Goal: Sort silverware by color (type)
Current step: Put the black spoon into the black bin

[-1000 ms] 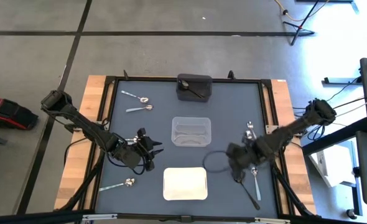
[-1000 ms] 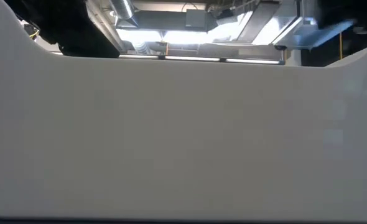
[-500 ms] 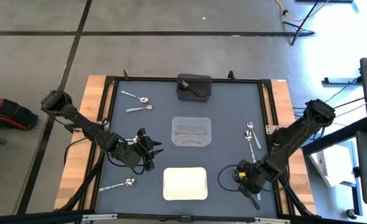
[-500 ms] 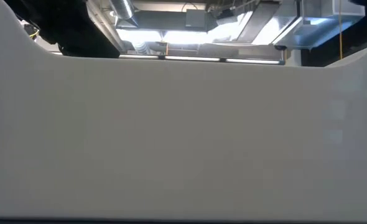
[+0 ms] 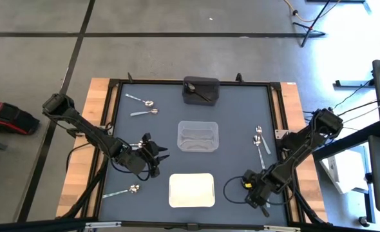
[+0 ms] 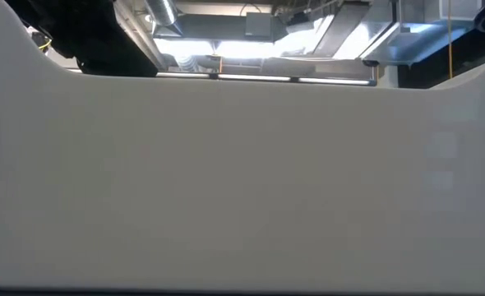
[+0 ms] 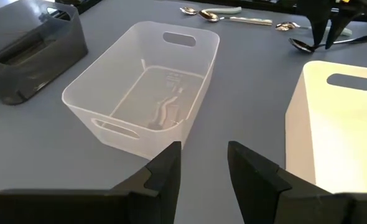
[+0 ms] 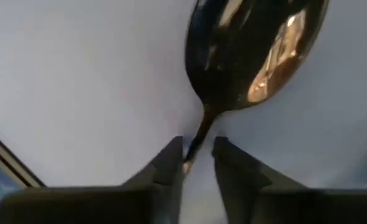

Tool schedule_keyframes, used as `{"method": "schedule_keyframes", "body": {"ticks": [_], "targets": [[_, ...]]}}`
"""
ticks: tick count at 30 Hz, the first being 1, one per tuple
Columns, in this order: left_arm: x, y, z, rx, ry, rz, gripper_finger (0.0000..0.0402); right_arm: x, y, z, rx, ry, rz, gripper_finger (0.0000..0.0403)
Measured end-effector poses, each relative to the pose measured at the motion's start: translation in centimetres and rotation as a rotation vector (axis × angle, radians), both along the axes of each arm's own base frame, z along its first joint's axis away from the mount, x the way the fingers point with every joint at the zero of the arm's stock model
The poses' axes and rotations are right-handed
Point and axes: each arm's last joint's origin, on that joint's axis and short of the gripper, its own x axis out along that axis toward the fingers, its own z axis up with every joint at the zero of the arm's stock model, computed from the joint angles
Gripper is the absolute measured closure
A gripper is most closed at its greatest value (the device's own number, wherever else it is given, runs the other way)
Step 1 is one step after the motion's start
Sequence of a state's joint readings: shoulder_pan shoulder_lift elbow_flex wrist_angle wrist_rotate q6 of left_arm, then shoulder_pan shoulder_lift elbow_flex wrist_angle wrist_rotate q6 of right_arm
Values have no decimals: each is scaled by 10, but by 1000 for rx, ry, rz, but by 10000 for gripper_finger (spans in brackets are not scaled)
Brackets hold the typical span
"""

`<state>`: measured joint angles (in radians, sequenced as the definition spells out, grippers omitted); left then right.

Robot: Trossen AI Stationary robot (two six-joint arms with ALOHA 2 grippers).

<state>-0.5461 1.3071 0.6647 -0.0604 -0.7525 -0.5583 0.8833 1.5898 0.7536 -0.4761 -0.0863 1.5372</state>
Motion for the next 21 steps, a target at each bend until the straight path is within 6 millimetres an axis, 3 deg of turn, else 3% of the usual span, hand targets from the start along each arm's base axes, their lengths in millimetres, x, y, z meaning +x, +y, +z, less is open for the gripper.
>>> {"method": "schedule_keyframes", "body": {"ticks": [3,5,9,13,21], "targets": [[0,0,0,0,0,0,276,0,-1,0,-17,-15,23,378],[0,0,0,0,0,0,276,0,-1,0,-23,-29,39,393],[0,0,0,-2,1,-3,276,1,-1,0,-33,-45,54,381],[0,0,0,-2,1,-3,276,2,1,4,-58,-61,88,397],[0,0,0,-1,4,-8,276,23,-9,45,-261,-205,173,400]]}}
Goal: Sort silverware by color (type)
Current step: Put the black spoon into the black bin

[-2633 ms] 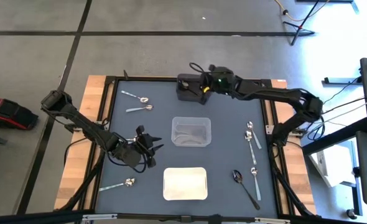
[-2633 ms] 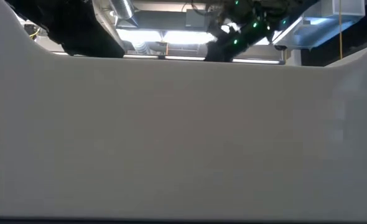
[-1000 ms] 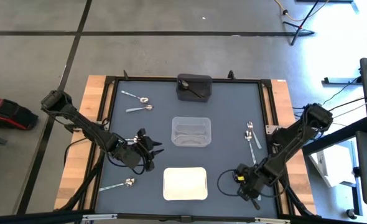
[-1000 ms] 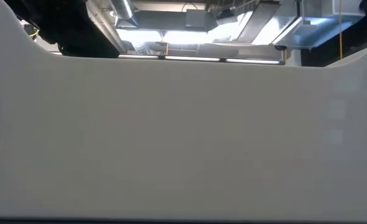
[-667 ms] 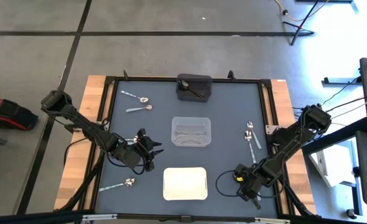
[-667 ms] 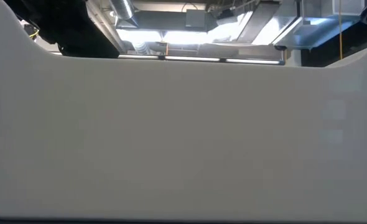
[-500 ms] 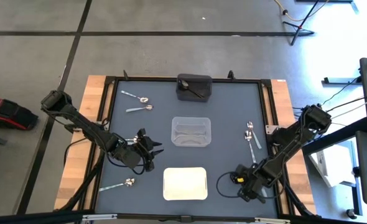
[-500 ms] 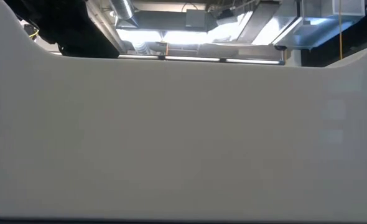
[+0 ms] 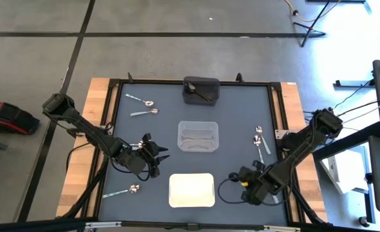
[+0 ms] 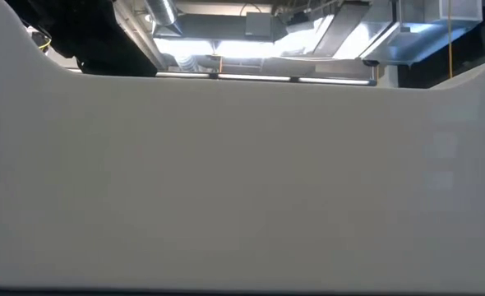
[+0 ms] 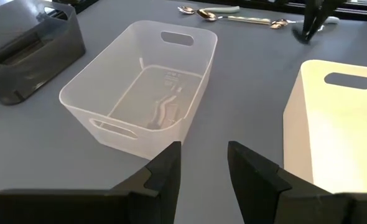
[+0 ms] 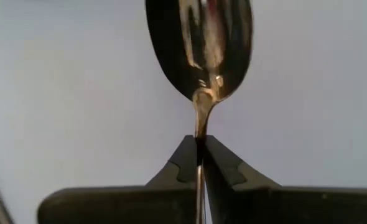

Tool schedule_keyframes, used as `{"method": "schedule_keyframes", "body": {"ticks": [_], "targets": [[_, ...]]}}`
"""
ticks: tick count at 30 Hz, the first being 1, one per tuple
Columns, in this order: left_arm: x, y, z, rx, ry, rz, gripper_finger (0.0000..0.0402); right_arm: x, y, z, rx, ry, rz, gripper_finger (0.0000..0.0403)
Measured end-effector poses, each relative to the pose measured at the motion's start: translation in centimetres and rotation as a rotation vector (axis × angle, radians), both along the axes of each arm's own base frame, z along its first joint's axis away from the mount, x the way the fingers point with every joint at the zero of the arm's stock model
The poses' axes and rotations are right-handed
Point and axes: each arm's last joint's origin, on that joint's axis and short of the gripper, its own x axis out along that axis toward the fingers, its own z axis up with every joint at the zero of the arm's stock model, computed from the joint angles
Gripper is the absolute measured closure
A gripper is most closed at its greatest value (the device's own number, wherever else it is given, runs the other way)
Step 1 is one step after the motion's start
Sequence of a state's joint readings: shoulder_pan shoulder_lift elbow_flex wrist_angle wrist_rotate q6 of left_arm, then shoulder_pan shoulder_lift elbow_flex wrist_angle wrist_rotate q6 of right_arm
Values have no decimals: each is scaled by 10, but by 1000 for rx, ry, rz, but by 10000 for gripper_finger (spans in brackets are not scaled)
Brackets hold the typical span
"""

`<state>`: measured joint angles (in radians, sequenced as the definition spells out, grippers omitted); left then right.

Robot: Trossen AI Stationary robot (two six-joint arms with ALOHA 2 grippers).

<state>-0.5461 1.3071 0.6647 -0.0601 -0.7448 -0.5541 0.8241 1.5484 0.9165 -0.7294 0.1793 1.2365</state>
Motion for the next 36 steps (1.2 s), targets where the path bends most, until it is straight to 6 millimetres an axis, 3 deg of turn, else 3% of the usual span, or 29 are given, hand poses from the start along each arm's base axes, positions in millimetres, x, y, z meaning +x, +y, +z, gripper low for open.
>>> {"method": "schedule_keyframes", "body": {"ticks": [5,17,24,30,36], "targets": [[0,0,0,6,2,-4,276,16,-27,24,-70,-130,79,400],[0,0,0,34,11,-19,276,48,-122,73,-327,-362,170,402],[-4,3,-13,15,-49,6,276,77,-189,88,-469,-502,179,402],[-13,9,-32,-52,-148,6,276,87,-247,101,-549,-658,181,402],[-19,14,-41,-59,-176,22,276,96,-307,98,-669,-754,134,402]]}}
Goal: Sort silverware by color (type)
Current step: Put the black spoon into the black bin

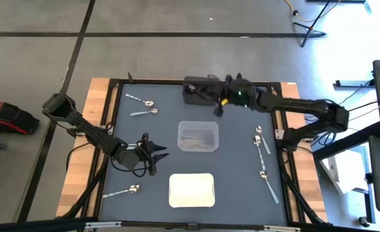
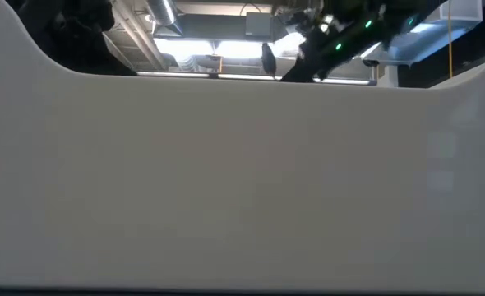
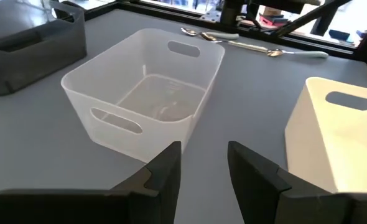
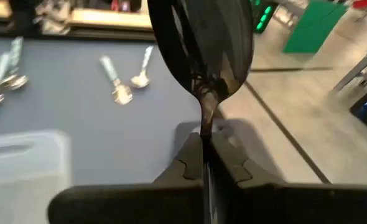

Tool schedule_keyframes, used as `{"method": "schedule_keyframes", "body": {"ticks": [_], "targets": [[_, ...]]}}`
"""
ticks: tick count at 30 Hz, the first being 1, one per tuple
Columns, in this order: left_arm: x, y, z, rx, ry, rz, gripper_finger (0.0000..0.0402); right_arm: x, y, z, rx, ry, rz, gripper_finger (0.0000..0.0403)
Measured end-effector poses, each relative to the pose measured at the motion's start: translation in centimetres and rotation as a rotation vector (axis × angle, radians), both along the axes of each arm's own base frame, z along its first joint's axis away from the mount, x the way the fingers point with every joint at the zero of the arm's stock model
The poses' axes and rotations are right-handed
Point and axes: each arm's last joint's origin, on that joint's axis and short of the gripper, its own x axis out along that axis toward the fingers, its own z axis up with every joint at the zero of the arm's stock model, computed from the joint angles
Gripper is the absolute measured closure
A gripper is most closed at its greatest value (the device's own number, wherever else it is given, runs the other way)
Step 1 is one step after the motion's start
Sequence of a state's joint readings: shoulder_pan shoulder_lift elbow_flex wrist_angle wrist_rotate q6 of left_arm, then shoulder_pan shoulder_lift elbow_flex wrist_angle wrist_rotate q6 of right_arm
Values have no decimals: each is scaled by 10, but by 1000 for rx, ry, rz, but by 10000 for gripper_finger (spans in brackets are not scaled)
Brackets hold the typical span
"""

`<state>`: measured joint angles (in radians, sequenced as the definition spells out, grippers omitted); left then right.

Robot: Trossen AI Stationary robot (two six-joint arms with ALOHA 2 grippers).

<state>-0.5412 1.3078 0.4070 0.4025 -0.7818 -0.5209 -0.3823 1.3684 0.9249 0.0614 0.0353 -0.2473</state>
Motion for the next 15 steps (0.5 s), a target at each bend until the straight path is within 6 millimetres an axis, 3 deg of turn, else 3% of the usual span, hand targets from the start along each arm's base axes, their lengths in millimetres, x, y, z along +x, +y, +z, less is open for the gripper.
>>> {"method": "schedule_keyframes", "body": {"ticks": [8,15], "targets": [[1,5,-1,9,5,19,276,8,-67,-31,-19,-96,-30,402],[2,6,-1,6,8,17,276,9,-93,-68,48,-19,-79,402]]}}
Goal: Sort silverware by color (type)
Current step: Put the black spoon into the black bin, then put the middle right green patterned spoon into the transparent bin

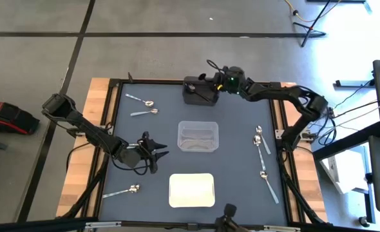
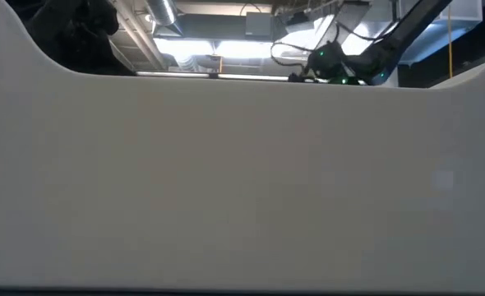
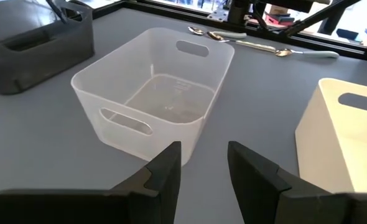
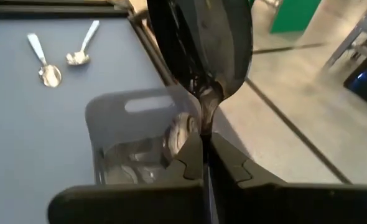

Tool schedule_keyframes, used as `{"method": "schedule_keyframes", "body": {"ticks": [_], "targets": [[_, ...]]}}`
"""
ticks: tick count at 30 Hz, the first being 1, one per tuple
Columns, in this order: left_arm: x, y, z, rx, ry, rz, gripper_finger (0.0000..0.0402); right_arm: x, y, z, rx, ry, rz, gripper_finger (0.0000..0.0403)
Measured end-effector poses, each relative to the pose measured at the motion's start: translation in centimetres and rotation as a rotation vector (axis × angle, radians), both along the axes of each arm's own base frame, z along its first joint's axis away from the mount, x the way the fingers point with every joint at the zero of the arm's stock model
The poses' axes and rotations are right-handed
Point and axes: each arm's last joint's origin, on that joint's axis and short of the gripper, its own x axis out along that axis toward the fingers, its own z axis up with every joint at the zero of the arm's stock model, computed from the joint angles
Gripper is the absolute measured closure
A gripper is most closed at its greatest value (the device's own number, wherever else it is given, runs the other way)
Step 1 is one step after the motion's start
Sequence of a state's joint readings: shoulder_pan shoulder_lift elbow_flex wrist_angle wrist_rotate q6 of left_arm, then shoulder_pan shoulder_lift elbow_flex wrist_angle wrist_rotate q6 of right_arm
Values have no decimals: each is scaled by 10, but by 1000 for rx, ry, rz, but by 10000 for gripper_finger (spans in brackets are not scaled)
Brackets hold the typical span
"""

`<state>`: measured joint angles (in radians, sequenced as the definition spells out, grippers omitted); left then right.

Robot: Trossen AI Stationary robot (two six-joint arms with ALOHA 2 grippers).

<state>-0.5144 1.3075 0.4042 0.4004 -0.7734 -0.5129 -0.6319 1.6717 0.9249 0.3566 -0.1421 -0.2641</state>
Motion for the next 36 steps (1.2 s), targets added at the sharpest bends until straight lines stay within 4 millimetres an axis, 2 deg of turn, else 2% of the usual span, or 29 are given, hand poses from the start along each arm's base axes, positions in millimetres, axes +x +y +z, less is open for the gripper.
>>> {"method": "schedule_keyframes", "body": {"ticks": [8,13,16,20,24,28,32,36], "targets": [[0,-1,0,-19,10,-39,276,1,1,-15,60,68,9,396],[0,-2,0,-26,10,-51,276,-1,2,-18,84,101,8,332],[1,-1,0,-27,11,-49,276,-3,4,-9,66,83,1,288],[1,-1,0,-30,14,-52,276,-15,13,18,45,65,4,251],[0,-4,-1,-50,8,-54,276,-33,43,52,63,93,41,241],[-2,-9,-5,-47,18,-67,276,-57,92,76,176,157,110,245],[-2,-15,-13,-56,31,-56,276,-80,138,83,331,261,108,250],[-1,-21,-20,-72,25,-55,276,-100,173,80,500,381,29,253]]}}
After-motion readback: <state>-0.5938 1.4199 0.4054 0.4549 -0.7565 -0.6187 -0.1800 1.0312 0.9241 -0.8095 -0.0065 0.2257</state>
